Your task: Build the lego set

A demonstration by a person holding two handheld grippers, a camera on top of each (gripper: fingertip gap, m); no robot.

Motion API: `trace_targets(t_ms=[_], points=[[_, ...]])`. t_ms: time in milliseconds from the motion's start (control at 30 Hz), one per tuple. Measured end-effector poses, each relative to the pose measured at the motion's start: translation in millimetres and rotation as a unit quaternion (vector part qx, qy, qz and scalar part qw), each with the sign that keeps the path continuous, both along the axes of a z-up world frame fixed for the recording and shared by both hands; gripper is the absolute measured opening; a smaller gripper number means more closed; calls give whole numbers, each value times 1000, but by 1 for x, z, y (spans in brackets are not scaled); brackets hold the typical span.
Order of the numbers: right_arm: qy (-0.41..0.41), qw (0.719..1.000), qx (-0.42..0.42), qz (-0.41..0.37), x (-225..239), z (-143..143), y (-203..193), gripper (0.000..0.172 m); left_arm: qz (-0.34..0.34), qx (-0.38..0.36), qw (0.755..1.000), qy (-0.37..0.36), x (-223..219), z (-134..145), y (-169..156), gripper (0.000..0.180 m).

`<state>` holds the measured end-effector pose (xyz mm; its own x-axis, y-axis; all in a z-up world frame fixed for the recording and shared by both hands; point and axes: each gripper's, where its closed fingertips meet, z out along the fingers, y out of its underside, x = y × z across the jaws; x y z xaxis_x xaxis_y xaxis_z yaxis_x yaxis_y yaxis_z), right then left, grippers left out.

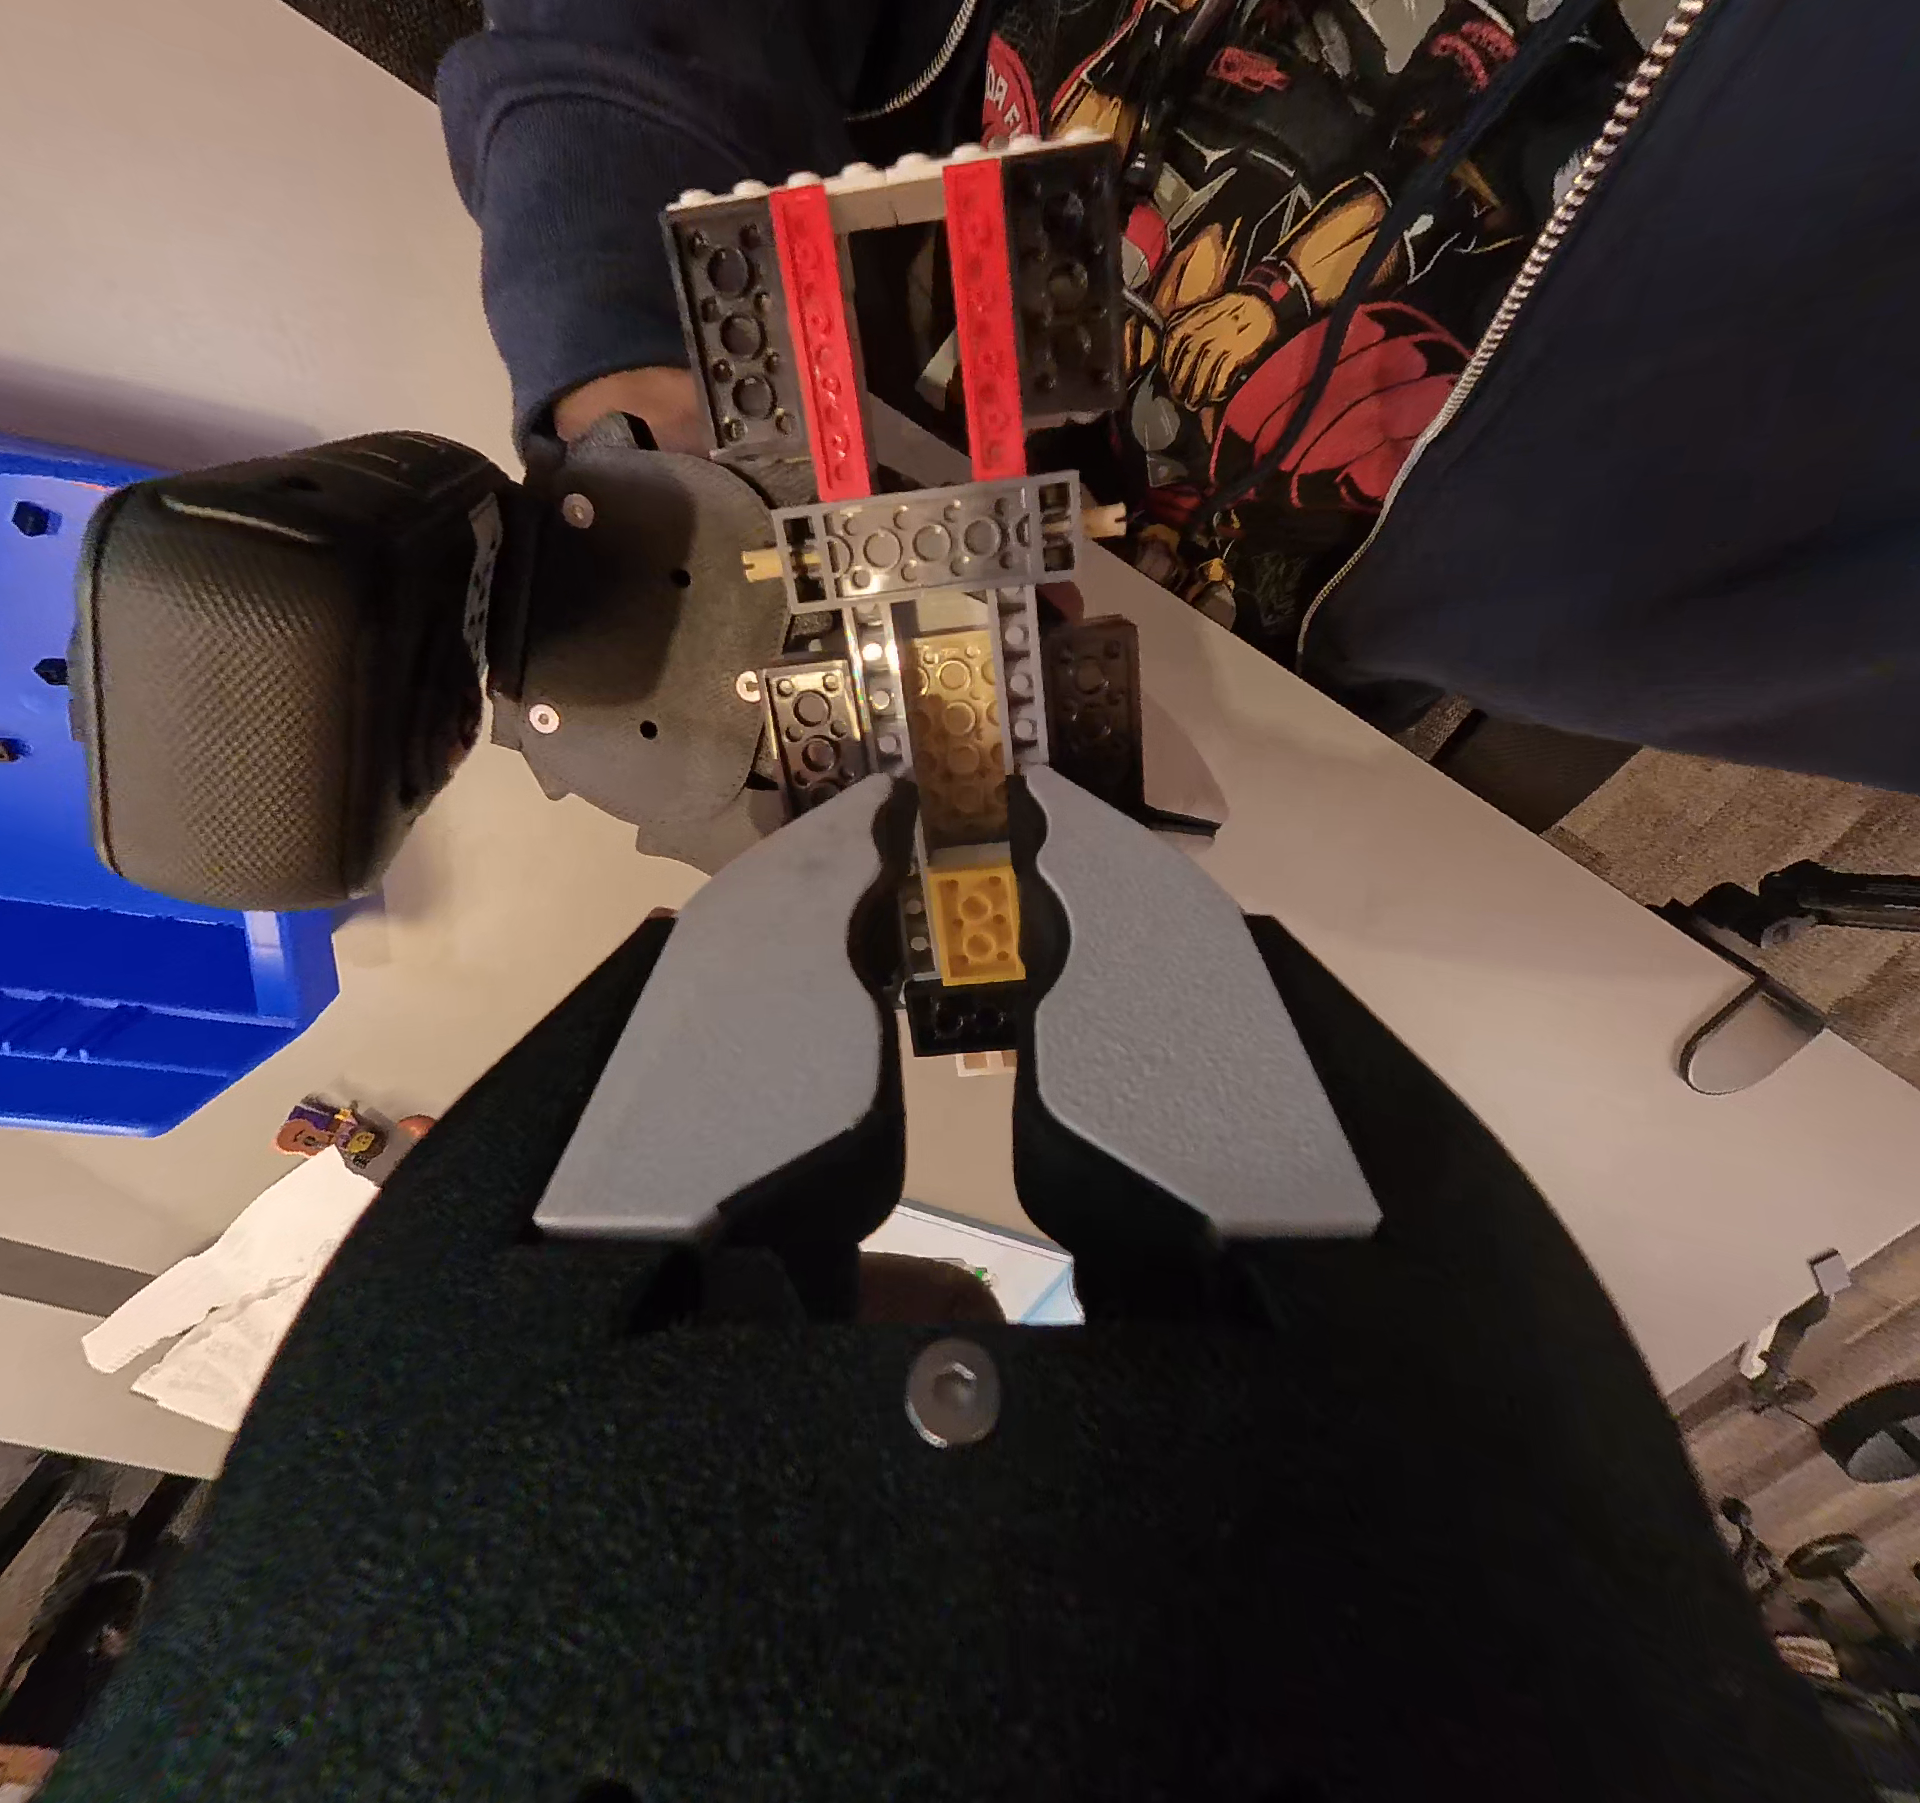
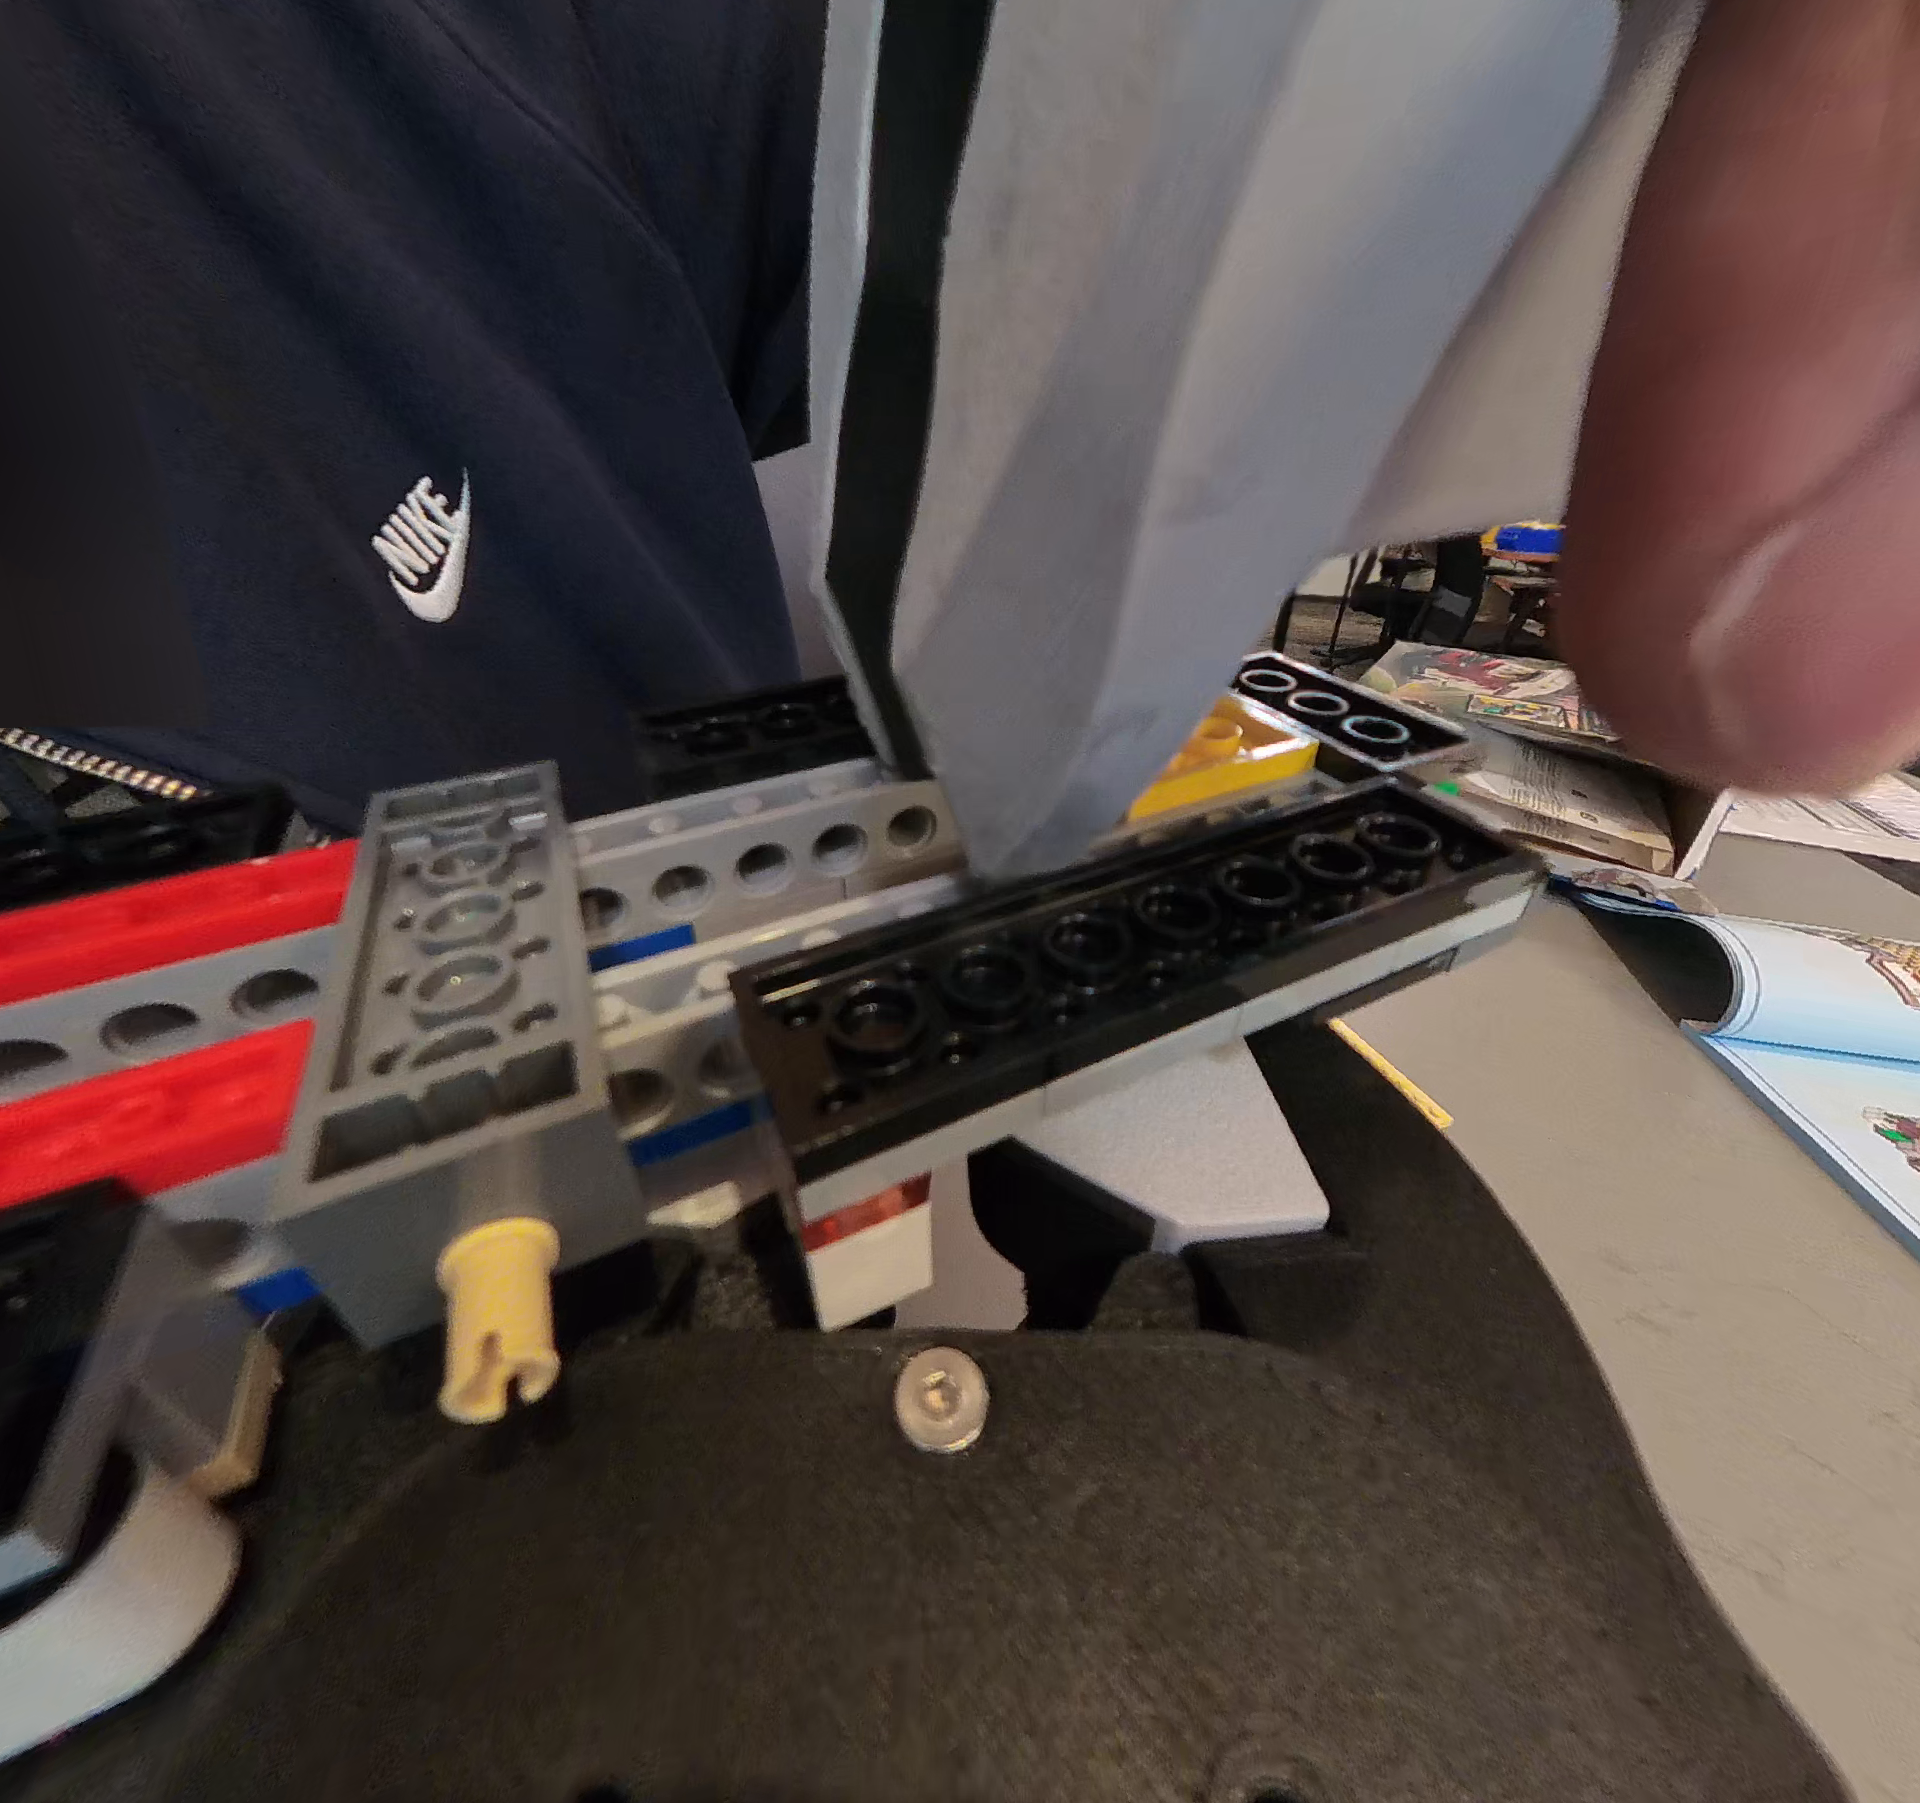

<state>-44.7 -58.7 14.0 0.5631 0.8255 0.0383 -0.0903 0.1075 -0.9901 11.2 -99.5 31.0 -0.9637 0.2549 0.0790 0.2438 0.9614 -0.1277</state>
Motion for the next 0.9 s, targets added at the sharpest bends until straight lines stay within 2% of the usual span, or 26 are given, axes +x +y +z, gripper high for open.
trace_targets(t_ms=[33, 267, 300, 400, 500, 900], points=[[0, 1000, 0, 0, 0, 0, 0, 64, -1, 2, 1000, -2, 0, 0, 0, 17], [3, 1000, 1, -2, -1, -1, 2, 63, 6, 11, 1000, 4, -1, -2, 2, 16], [1, 1000, 0, -3, -1, -2, 2, 145, 5, 10, 1000, 3, -1, -2, 2, 16], [1, 1000, -3, -5, -1, -3, 3, 148, 7, 6, 1000, 6, -1, -3, 3, 16], [1, 1000, -8, -7, 0, -5, 5, 64, 10, 2, 1000, 6, -1, -5, 5, 16], [0, 1000, -11, -4, -1, -7, 6, 63, 19, -2, 1000, 7, -1, -7, 5, 16]])
